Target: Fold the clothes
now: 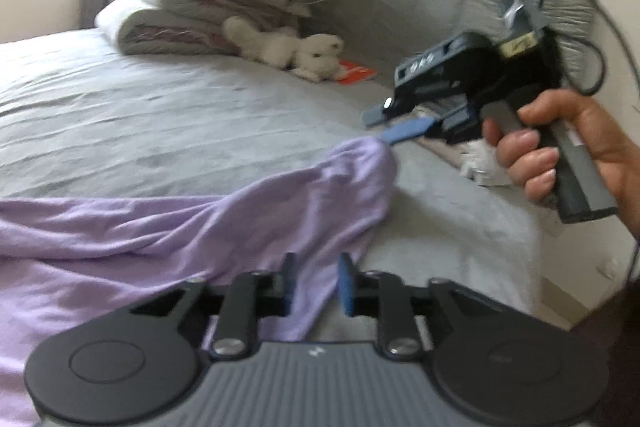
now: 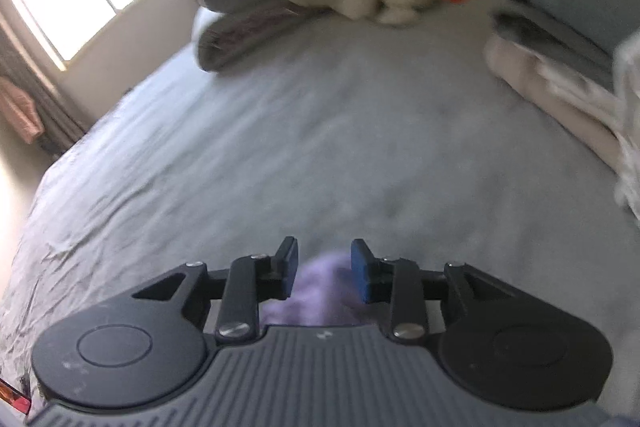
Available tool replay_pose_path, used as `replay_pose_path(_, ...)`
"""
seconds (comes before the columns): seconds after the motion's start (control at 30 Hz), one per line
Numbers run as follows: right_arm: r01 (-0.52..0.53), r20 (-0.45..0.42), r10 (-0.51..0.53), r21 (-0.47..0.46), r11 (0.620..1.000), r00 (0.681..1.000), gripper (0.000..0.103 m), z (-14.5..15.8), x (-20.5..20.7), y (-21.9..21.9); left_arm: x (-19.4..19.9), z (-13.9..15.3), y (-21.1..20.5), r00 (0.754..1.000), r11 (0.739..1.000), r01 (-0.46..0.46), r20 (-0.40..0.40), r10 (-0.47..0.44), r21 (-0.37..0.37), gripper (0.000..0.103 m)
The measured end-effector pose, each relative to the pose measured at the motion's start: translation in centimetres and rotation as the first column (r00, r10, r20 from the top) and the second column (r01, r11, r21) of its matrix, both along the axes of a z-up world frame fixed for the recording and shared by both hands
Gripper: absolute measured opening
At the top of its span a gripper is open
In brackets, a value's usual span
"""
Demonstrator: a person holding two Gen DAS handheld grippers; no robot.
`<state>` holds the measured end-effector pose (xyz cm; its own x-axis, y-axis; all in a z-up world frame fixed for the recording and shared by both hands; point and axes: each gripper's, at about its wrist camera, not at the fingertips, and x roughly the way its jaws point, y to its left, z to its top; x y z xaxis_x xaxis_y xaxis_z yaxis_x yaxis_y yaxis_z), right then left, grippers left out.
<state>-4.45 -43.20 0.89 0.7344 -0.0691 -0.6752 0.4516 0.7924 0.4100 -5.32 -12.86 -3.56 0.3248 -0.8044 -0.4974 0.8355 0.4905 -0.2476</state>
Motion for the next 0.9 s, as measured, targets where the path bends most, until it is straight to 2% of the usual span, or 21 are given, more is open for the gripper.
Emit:
replay_pose_path(0.1, -0.010, -0.044, 0.012, 0.039, 0.999, 0.999, 0.034, -0.6, -1.8, -0.5, -1.0, 0.0, -0.6, 0.998, 0.998, 0.062, 0.013, -0.062, 0.013, 0.031)
replay_pose_path(0.17, -0.025, -0.074, 0.029, 0.058, 0.998, 0.997, 0.034, -0.9, -2.8, -0.6, -1.4, -0.4, -1.2, 0.996, 0.995, 0.082, 0.026, -0.083, 0.060, 0.030)
replay_pose_path(0.27, -0.037, -0.132, 0.046, 0.075, 0.997, 0.990, 0.034, -1.6, -3.1, -0.7, -1.9, -0.9, -1.8, 0.995, 0.991, 0.075, 0.053, -0.081, 0.112, 0.030)
replay_pose_path(0.43, -0.042, -0.180, 0.064, 0.120, 0.992, 0.982, 0.034, -2.7, -2.4, -0.6, -1.6, -1.1, -2.0, 0.996, 0.991, 0.044, 0.074, -0.054, 0.125, 0.030)
replay_pose_path(0.57, -0.059, -0.141, 0.080, 0.149, 0.987, 0.987, 0.034, -2.9, -1.6, 0.1, -1.1, -1.2, -2.2, 0.997, 0.991, 0.016, 0.069, -0.025, 0.131, 0.026)
replay_pose_path(0.63, -0.053, -0.107, 0.068, 0.135, 0.989, 0.992, 0.027, -2.8, -0.8, 0.4, -0.8, -1.3, -2.3, 0.998, 0.991, 0.000, 0.067, -0.009, 0.135, 0.016)
replay_pose_path(0.67, -0.047, -0.087, 0.058, 0.128, 0.991, 0.994, 0.016, -2.7, -0.5, 0.6, -0.7, -1.3, -2.4, 0.998, 0.991, -0.008, 0.065, -0.001, 0.137, 0.006)
replay_pose_path(0.7, -0.048, -0.063, 0.056, 0.127, 0.991, 0.996, 0.016, -2.5, 0.0, 0.8, -0.5, -1.3, -2.4, 0.998, 0.990, -0.017, 0.062, 0.009, 0.137, 0.001)
replay_pose_path(0.9, -0.044, 0.040, 0.040, 0.122, 0.992, 0.998, 0.014, -2.0, 3.4, 2.1, 1.0, -0.7, -1.3, 0.991, 0.988, -0.133, 0.018, 0.132, 0.077, 0.000)
